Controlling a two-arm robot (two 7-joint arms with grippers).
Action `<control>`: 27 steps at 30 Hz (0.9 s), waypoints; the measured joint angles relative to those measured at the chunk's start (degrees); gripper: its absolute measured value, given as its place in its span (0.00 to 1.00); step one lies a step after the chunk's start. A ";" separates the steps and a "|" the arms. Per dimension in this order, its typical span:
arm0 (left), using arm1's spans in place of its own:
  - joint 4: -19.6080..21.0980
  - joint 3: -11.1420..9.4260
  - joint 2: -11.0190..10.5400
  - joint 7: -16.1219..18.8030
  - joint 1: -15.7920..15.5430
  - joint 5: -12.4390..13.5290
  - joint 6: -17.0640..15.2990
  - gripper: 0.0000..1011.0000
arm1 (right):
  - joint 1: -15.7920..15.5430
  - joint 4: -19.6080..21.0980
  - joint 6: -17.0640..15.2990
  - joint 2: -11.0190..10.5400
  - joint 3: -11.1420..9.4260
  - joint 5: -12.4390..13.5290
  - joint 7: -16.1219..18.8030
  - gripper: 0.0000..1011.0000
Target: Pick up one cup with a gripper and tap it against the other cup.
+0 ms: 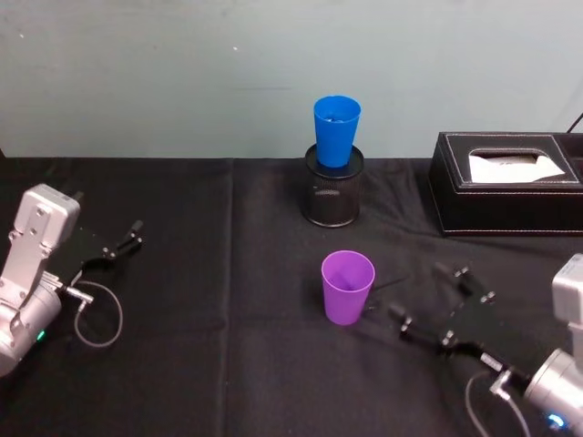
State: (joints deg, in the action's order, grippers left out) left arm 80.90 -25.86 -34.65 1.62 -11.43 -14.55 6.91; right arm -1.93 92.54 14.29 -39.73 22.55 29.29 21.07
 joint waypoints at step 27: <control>0.00 0.00 0.00 0.00 0.00 0.00 0.00 0.99 | 10.72 -14.08 -0.50 12.06 4.32 -6.29 6.25 0.99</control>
State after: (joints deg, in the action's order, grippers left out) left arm 80.90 -25.86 -34.65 1.62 -11.43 -14.55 6.91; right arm 8.79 78.46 13.79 -27.67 26.87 23.00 27.32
